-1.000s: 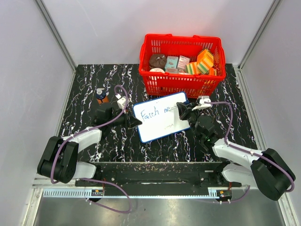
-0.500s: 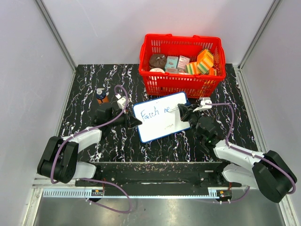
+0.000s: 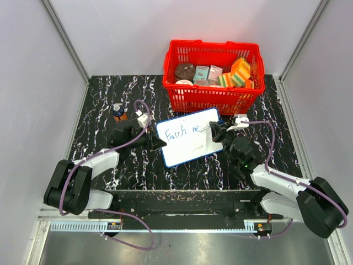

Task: Write a sentence on the whiteboard
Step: Write with the whiteboard marker on the whiteboard.

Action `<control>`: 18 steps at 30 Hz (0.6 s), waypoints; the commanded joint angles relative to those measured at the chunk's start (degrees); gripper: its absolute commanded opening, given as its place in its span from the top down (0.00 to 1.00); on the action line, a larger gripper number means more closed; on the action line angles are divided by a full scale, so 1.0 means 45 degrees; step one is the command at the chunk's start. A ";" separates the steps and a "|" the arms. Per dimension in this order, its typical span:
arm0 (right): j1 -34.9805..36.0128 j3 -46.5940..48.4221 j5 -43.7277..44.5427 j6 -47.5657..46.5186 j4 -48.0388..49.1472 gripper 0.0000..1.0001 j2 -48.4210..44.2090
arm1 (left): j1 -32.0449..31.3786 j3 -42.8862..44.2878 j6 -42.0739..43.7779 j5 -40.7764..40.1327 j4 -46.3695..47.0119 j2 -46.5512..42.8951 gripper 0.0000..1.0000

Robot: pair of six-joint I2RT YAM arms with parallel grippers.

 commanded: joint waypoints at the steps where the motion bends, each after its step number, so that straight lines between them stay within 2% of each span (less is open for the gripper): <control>1: -0.0075 0.0433 0.0239 -0.0337 -0.0023 1.00 -0.0396 | 0.0066 0.0124 0.1841 -0.1382 -0.0001 -0.0064 1.00; 8: -0.0094 0.0120 0.0219 -0.0512 -0.0179 1.00 -0.1705 | 0.0066 0.0124 0.1841 -0.1382 -0.0001 -0.0045 1.00; 18: -0.0094 0.0315 0.0043 -0.0532 -0.0355 1.00 -0.1530 | 0.0066 0.0124 0.1821 -0.1402 -0.0001 -0.0084 1.00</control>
